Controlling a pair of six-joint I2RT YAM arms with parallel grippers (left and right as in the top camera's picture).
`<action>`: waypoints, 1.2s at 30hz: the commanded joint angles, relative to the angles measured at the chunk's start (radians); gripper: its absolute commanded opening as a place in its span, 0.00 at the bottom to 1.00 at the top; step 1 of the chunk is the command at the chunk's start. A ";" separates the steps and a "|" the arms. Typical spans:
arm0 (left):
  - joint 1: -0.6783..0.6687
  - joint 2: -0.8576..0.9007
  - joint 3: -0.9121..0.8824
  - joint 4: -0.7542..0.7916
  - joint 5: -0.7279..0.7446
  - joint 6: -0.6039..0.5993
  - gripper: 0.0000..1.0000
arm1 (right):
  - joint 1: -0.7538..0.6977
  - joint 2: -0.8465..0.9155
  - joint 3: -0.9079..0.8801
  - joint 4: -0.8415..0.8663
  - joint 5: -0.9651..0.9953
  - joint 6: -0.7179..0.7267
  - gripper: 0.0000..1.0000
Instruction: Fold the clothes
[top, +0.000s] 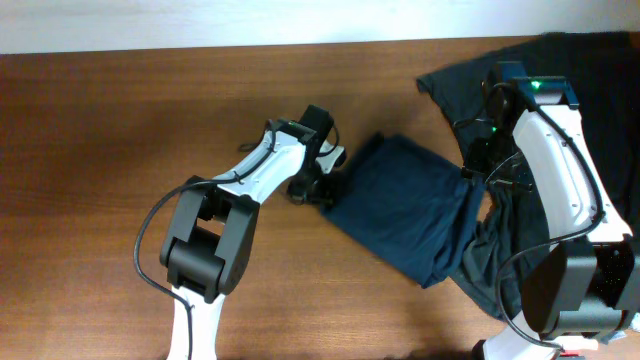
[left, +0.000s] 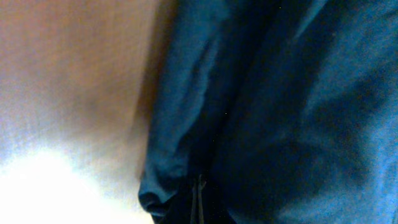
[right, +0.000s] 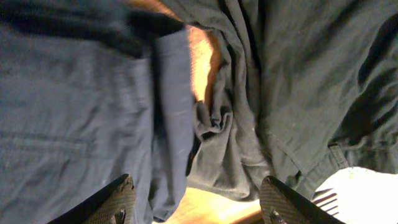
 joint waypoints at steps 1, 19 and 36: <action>0.028 0.003 0.000 -0.148 -0.004 0.030 0.00 | 0.002 -0.016 0.011 -0.001 -0.001 -0.008 0.68; 0.069 0.083 0.204 -0.043 0.263 0.206 0.92 | 0.002 -0.016 0.009 -0.007 0.000 -0.011 0.69; 0.285 0.163 0.386 -0.237 -0.203 0.140 0.00 | 0.000 -0.016 0.009 -0.009 0.000 -0.037 0.69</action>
